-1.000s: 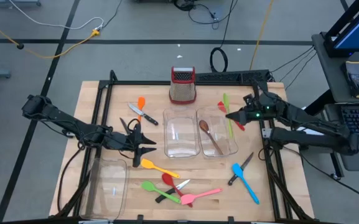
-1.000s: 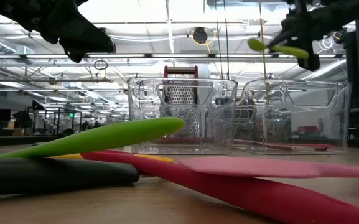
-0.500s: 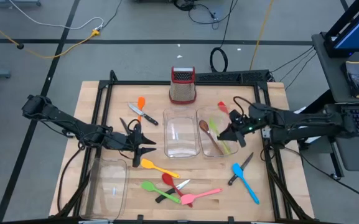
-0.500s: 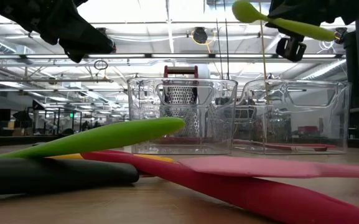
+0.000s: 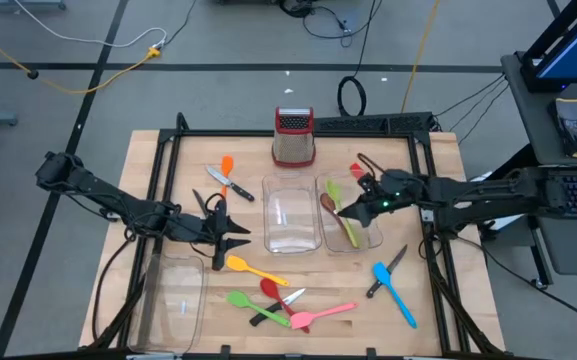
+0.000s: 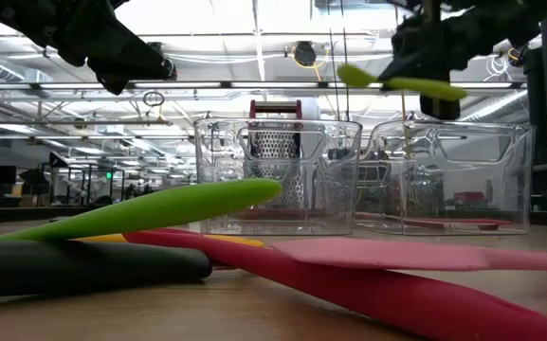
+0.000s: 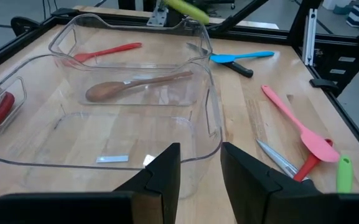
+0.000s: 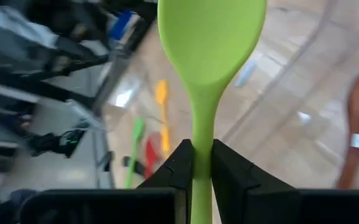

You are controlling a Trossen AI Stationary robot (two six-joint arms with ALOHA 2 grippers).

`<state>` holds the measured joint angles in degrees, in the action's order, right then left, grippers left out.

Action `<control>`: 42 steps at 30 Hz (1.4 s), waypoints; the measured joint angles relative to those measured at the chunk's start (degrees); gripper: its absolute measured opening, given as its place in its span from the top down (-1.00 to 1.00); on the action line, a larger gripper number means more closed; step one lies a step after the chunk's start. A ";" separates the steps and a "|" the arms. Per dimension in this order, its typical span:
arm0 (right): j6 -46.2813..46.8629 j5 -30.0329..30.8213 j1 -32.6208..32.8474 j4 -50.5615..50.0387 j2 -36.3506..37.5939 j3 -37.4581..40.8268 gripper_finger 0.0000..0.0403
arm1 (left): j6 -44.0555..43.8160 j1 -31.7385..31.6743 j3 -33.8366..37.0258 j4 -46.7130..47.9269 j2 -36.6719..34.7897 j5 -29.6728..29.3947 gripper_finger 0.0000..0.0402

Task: Pick & Place Kitchen Items
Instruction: Put the green serving spoon into the right transparent bin

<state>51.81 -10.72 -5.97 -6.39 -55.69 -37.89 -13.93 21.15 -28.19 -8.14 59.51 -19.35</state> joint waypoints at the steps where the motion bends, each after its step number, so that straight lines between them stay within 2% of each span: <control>1: -0.03 0.19 -0.25 0.02 -0.88 0.01 0.86 | 0.00 0.00 0.00 0.01 0.00 0.00 0.41; 9: -5.07 0.90 -3.02 -1.40 -3.53 0.00 0.86 | 0.00 0.00 0.01 0.35 0.00 0.00 0.41; 15: -7.92 7.60 -2.80 -9.02 -3.53 0.00 0.85 | -0.77 0.00 0.00 0.66 0.00 0.00 0.41; 30: 3.78 10.92 0.08 -18.76 -3.55 0.02 0.86 | -1.57 0.00 0.01 0.66 0.00 -0.02 0.41; 42: 8.83 8.87 0.15 -16.72 -5.93 0.02 0.84 | -0.92 0.00 0.01 0.83 0.00 -0.04 0.41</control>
<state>60.64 -1.85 -5.82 -23.11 -61.62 -37.87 -14.85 21.15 -28.18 -7.31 59.51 -19.40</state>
